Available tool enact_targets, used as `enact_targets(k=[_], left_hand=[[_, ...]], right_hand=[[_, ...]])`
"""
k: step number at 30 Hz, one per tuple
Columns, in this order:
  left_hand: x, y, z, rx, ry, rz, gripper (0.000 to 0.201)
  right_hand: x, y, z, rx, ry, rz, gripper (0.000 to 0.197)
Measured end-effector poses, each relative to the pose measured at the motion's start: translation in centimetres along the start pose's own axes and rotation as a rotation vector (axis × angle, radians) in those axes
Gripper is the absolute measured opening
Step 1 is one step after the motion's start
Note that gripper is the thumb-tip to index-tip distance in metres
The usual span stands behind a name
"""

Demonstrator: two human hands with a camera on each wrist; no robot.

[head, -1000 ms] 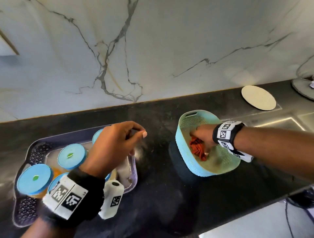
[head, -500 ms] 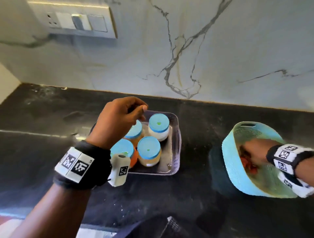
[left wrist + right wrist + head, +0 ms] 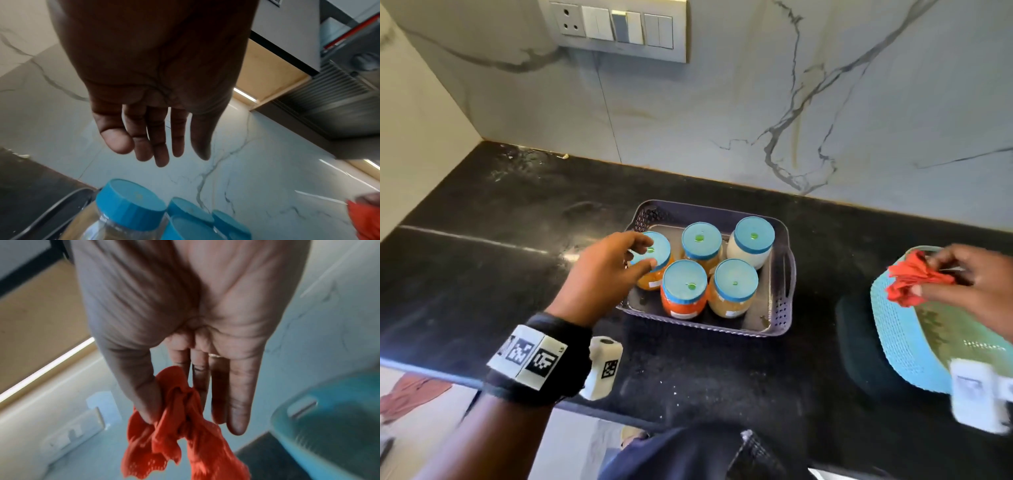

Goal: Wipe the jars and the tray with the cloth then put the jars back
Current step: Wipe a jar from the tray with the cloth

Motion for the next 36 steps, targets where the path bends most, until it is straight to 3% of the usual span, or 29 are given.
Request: enact_targets(k=[2,7,11,17,23,26,29,33,36], left_hand=[[0.8,0.7,0.3,0.101,-0.036,-0.088,0.043],[4.4,4.0,-1.1,0.328,-0.193,-0.408,0.077],[7.0,7.3,-2.3,0.419,-0.248,-0.653,0.082],[10.3,10.4,-2.9,0.513,-0.293,-0.872,0.086],[12.7,11.6,-3.3,0.524,-0.362,-0.989,0.071],[13.2,11.5,-3.5,0.477,-0.379,-0.933,0.062],[12.9,11.5,-3.9,0.392,-0.401,-0.755,0.079],[10.0,12.0,-4.4,0.301,-0.425,-0.293,0.109],[6.7,12.7,-4.5,0.299,-0.34,0.07,0.116]], right_hand=[[3.6,-3.5,1.2,0.011,-0.001,-0.259,0.034],[10.6,-4.4,2.3,0.06,-0.015,-0.592,0.057],[11.6,-4.3,3.0,0.057,0.007,-0.538,0.062],[10.3,-3.4,3.8,0.034,0.008,-0.475,0.053],[9.8,-2.2,4.0,0.023,0.06,-0.471,0.043],[10.3,-1.7,3.7,0.035,0.049,-0.539,0.041],[10.2,-1.9,3.3,0.02,0.046,-0.577,0.04],[9.6,-3.2,2.7,-0.006,0.07,-0.659,0.041],[9.9,-5.2,2.1,-0.052,0.053,-0.742,0.041]])
Point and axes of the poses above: each hand's wrist, its own z-axis away from the middle knuckle, its own x-axis out of the palm, y = z × x, the point moved 4 cm from there along -z, towards the middle knuckle
